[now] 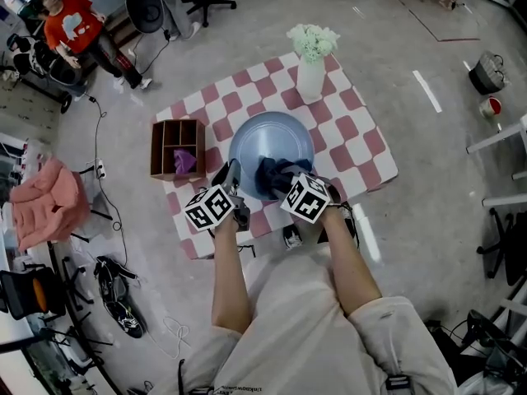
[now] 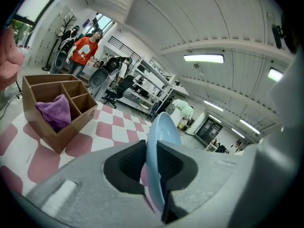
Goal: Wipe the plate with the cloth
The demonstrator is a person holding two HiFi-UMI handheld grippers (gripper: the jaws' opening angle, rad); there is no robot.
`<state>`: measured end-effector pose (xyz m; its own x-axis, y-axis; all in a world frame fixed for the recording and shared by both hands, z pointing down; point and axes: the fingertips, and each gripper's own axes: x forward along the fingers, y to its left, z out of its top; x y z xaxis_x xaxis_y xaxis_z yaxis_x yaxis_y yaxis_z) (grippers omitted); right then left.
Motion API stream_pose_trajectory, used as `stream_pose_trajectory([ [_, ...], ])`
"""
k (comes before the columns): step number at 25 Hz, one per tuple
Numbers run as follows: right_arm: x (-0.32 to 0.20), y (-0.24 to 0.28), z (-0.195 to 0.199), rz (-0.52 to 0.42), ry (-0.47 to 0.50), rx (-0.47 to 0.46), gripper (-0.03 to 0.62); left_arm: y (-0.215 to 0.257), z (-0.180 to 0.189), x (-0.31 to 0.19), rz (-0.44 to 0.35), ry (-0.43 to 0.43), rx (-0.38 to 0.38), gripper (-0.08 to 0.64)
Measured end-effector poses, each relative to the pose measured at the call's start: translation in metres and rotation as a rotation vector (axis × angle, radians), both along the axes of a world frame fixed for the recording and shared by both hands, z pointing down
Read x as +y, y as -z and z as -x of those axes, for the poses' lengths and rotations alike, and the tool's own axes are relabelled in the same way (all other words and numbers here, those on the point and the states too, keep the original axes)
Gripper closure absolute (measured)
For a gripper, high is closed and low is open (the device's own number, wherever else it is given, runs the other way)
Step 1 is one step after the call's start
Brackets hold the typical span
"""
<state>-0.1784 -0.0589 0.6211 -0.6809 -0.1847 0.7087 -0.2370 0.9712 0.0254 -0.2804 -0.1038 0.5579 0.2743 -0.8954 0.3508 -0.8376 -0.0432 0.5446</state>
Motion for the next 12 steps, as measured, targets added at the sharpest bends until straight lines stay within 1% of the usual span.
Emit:
stream_pose_trajectory([
  [4, -0.008, -0.005, -0.013, -0.009, -0.020, 0.050, 0.472, -0.001, -0.001, 0.001, 0.003, 0.000, -0.003, 0.518],
  [7, -0.010, -0.008, -0.027, -0.007, -0.067, 0.079, 0.472, -0.002, -0.006, 0.006, 0.015, -0.015, -0.004, 0.518],
  [12, -0.024, -0.009, -0.037, 0.015, -0.151, 0.045, 0.471, 0.000, -0.005, 0.008, 0.009, -0.026, -0.011, 0.518],
])
